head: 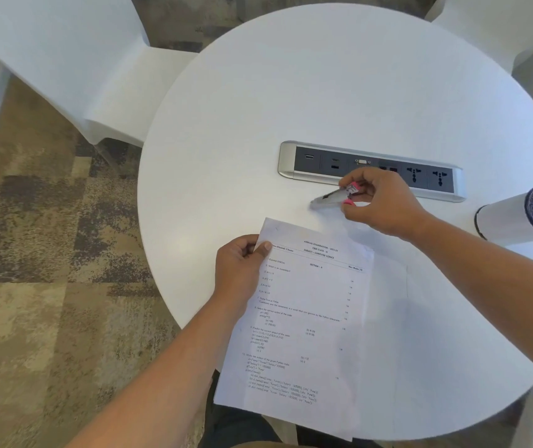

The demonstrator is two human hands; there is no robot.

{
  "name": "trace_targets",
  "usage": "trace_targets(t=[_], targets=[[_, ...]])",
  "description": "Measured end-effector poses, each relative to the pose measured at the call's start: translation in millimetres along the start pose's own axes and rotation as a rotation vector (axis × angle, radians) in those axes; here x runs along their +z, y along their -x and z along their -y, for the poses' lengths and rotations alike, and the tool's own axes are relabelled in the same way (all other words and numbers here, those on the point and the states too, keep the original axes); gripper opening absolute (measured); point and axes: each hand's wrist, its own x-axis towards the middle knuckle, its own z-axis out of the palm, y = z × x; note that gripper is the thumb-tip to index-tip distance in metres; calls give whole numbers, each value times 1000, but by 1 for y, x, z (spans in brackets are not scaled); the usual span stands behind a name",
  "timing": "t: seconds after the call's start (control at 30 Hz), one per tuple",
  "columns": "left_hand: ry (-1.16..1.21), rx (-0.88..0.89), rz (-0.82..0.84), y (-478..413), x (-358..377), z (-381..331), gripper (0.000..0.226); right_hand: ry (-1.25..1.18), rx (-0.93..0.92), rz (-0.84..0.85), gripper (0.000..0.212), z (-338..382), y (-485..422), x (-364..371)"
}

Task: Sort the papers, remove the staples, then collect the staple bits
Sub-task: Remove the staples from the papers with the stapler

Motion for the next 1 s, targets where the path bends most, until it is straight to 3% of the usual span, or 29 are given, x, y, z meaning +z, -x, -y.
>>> trace_targets(t=[0.17,0.33,0.57,0.67,0.8,1.0], targets=[[-2,-4,-5,2,-1,-3,7,-2,68,-21,34,-19,-4,3],[-10,-3,-15,5,-1,-8,8,215,-16,-93,40,-34,-7,4],[-2,-5,-13,17,-4,-19,6,400,10,-170,50,-39,1,9],[-14,27,-18,30,-4,-32,6,252,94,-315,44,-16,21,6],[-51,145,53,56,-5,-61,14,-72,250,-345,5,39,74,6],[-168,454,204,107,-16,-116,21,-532,315,-249,10,129,154,6]])
